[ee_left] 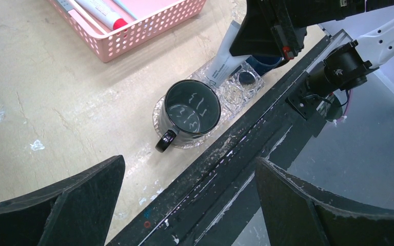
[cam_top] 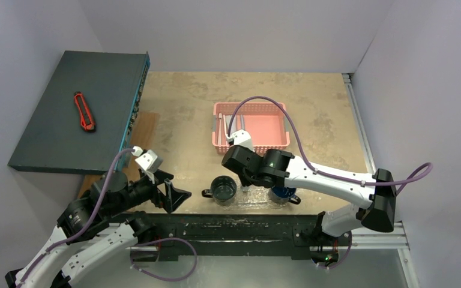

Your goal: Prepare toiletry sets of a toothbrush and toothpaste on the tray

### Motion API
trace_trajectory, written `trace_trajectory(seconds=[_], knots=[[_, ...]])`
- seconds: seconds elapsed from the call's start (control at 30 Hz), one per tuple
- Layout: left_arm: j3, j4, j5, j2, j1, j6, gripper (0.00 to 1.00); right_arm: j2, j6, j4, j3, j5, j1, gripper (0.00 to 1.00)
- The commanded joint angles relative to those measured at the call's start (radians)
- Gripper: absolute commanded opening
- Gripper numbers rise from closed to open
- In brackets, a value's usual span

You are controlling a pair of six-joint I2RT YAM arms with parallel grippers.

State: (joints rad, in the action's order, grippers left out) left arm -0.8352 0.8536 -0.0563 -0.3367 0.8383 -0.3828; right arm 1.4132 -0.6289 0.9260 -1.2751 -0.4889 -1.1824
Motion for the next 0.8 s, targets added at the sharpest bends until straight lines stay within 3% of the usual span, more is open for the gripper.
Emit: trace_trajectory(seconds=[0.0,0.77], knots=[[0.004,-0.027,-0.01,-0.01,0.001,0.001,0.97,-0.001,-0.022,-0.047,0.011,-0.054,0.001,0.0],[0.005,-0.025,-0.01,-0.008,0.002,0.001,0.97,-0.023,-0.044,-0.094,0.075,-0.035,0.001,0.0]])
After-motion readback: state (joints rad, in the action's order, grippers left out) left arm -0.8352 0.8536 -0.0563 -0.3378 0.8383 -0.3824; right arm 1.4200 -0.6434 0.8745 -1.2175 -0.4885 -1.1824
